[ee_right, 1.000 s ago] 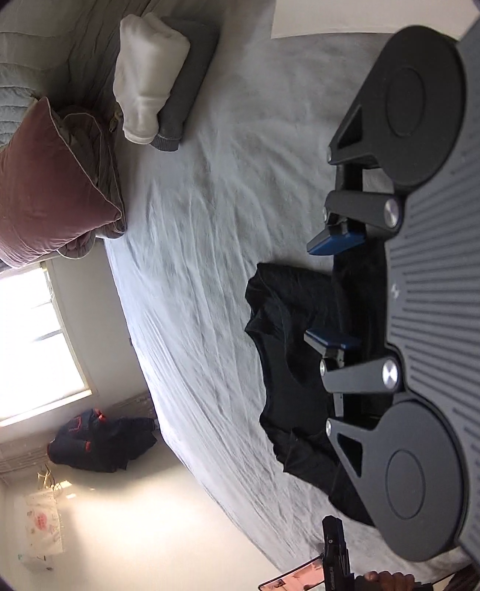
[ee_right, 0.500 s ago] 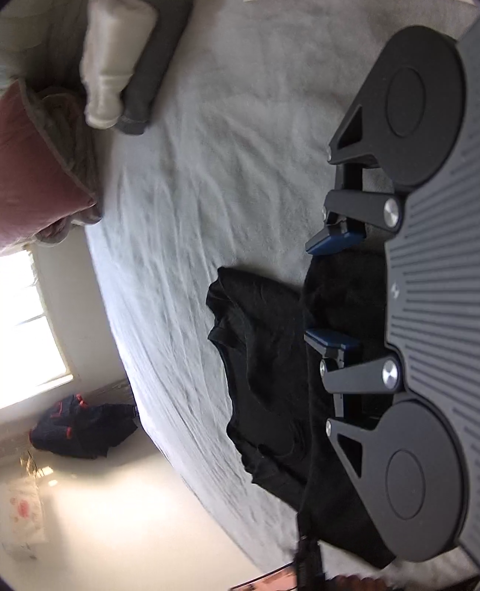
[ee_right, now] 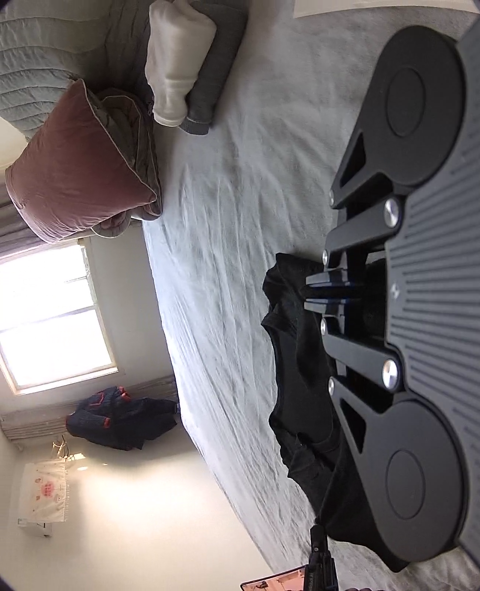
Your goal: Fold clothes
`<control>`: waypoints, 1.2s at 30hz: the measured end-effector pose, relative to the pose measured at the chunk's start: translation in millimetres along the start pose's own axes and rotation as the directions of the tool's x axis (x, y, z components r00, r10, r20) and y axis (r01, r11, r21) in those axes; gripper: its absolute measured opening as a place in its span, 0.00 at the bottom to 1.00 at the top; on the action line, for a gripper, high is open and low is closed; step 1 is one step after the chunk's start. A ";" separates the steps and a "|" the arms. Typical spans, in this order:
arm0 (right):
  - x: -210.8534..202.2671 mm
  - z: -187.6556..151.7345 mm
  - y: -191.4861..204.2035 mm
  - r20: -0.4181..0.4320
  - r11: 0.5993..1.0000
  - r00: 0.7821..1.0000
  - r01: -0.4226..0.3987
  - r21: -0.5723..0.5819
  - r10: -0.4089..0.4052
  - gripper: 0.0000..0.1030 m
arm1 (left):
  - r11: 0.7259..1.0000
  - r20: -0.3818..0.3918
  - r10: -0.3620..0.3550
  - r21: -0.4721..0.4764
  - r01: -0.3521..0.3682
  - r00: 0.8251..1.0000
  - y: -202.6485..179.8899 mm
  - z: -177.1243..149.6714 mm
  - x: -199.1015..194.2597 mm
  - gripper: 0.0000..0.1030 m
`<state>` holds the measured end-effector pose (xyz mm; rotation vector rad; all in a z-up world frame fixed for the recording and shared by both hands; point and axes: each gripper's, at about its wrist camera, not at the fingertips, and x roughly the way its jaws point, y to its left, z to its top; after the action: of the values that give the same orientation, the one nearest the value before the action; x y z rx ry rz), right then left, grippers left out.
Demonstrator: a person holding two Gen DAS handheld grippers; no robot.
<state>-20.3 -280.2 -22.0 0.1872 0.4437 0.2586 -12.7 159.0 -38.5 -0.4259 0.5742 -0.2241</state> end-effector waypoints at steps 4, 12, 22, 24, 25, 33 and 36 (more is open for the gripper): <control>15.8 -2.6 1.2 -0.073 0.999 0.997 0.031 -0.019 -0.032 0.09 | 0.998 -0.037 0.042 -0.043 -0.044 0.998 9.5 2.0 7.0 0.05; 19.3 2.5 2.8 -0.082 0.998 0.995 0.062 0.014 -0.060 0.52 | 0.998 -0.050 -0.041 -0.043 0.039 0.998 1.0 13.5 13.8 0.28; 27.4 -0.6 4.4 -0.130 0.997 0.989 0.070 0.023 -0.066 0.52 | 0.971 -0.110 0.070 0.234 -0.042 0.991 -30.3 -8.2 35.5 0.28; 28.6 -3.1 2.9 -0.142 0.997 0.987 0.080 0.022 -0.076 0.52 | 0.956 -0.098 0.083 0.288 -0.052 0.992 -36.4 -11.2 34.6 0.28; 28.9 -4.4 2.5 -0.148 0.996 0.986 0.084 0.020 -0.080 0.52 | 0.946 -0.091 0.086 0.320 -0.052 0.992 -39.9 -13.3 34.1 0.28; 27.7 -12.1 5.5 -0.162 0.995 0.982 0.095 -0.017 -0.096 0.52 | 0.819 0.001 0.075 0.571 -0.062 0.997 -71.5 -33.8 24.9 0.28; 28.5 -12.9 4.3 -0.163 0.995 0.982 0.094 -0.015 -0.095 0.52 | 0.801 -0.011 0.056 0.597 -0.039 0.998 -75.4 -36.3 24.0 0.28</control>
<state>-2.1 -266.4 -43.8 0.1376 0.6132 0.1828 -20.2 72.4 -43.5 0.2107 0.5087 -0.3492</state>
